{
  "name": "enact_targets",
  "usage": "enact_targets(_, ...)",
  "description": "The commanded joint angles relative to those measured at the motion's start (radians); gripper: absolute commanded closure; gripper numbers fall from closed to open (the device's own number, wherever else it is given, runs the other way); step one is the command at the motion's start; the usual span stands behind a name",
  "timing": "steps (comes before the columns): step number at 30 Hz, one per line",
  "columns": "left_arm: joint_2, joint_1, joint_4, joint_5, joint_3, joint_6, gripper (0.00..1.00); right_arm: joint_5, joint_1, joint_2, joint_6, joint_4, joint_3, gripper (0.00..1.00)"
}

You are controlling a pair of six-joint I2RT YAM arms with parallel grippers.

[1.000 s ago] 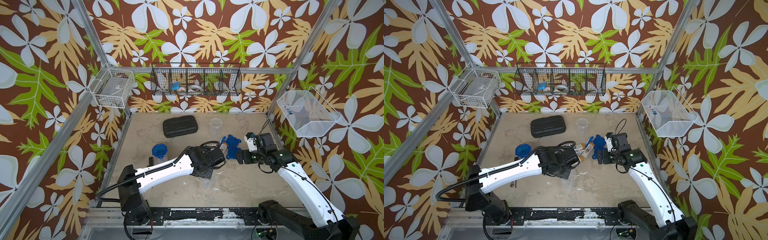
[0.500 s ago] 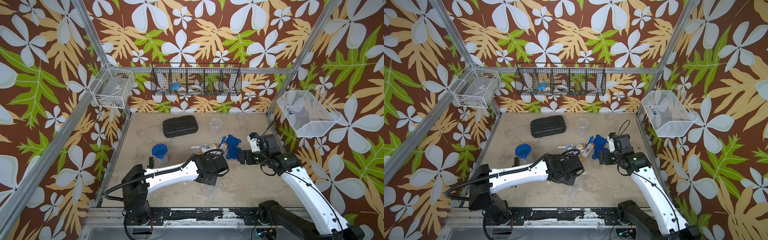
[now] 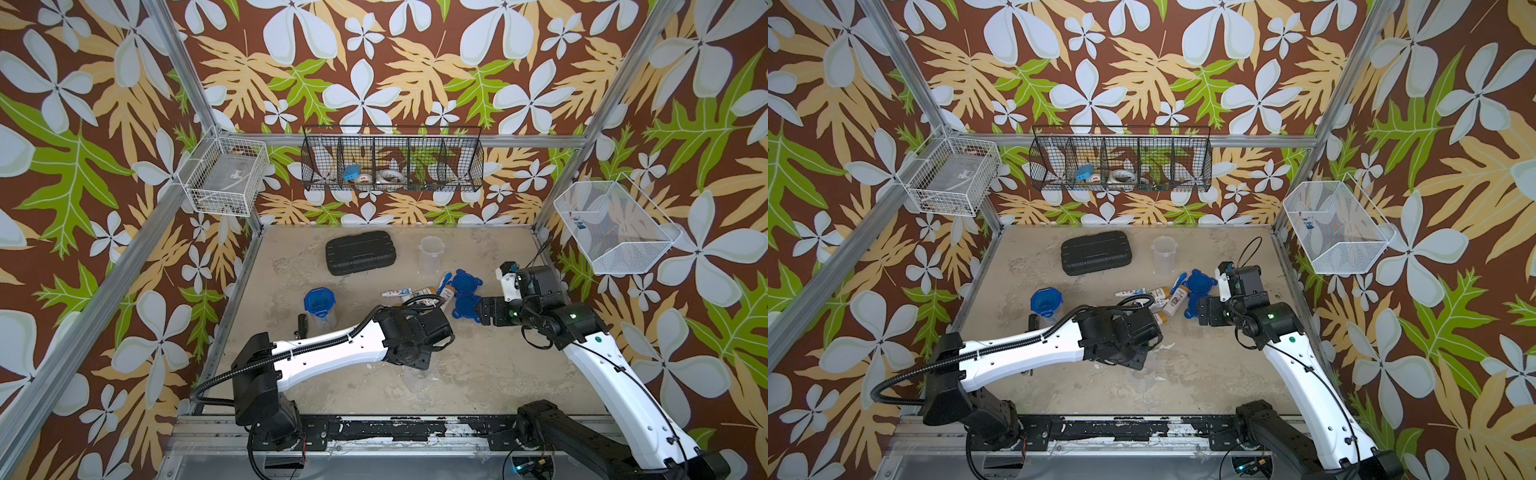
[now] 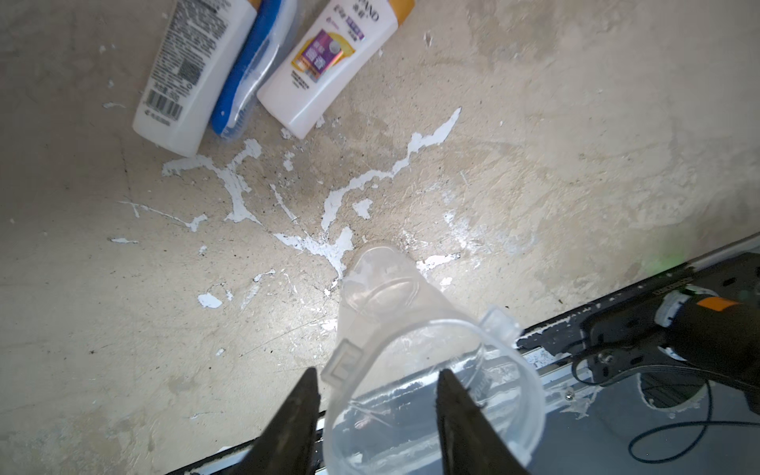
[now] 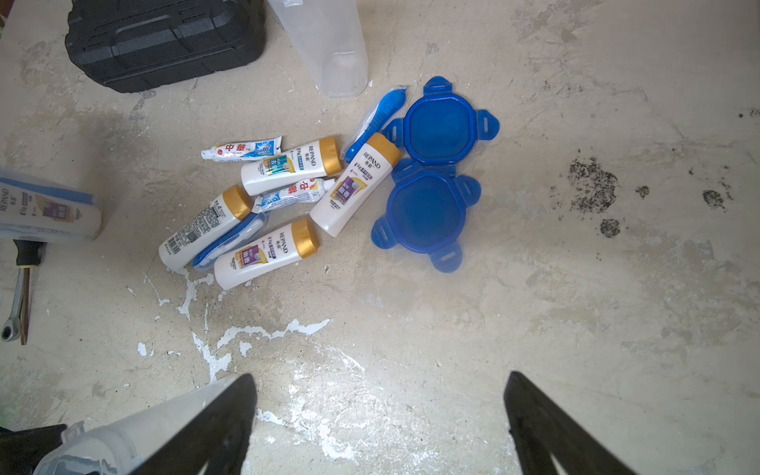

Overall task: Pack away toiletry kits
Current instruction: Place the container at the center of the board, then pick up the toiletry item from the center of the board.

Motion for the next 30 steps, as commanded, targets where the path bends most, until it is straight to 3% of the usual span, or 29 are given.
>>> enact_targets(1,-0.016,0.027,-0.048,-0.021,0.049,0.033,0.44,0.000,0.000,-0.001,0.009,0.009,-0.006,0.06)
enact_targets(5,-0.035,0.139,-0.039,-0.023,0.065,0.124,0.42,-0.002,0.000,-0.008,0.012,0.005,-0.015,0.06)
enact_targets(11,0.012,0.328,0.137,0.038,-0.046,0.299,0.41,-0.058,0.000,-0.024,0.025,0.007,-0.046,0.05)
enact_targets(19,0.228,0.412,0.210,-0.032,-0.018,0.426,0.40,-0.183,0.000,-0.055,0.083,0.038,-0.107,0.00)
enact_targets(30,0.354,0.450,0.264,-0.008,0.005,0.523,0.38,-0.155,0.000,-0.043,0.080,0.012,-0.092,0.00)
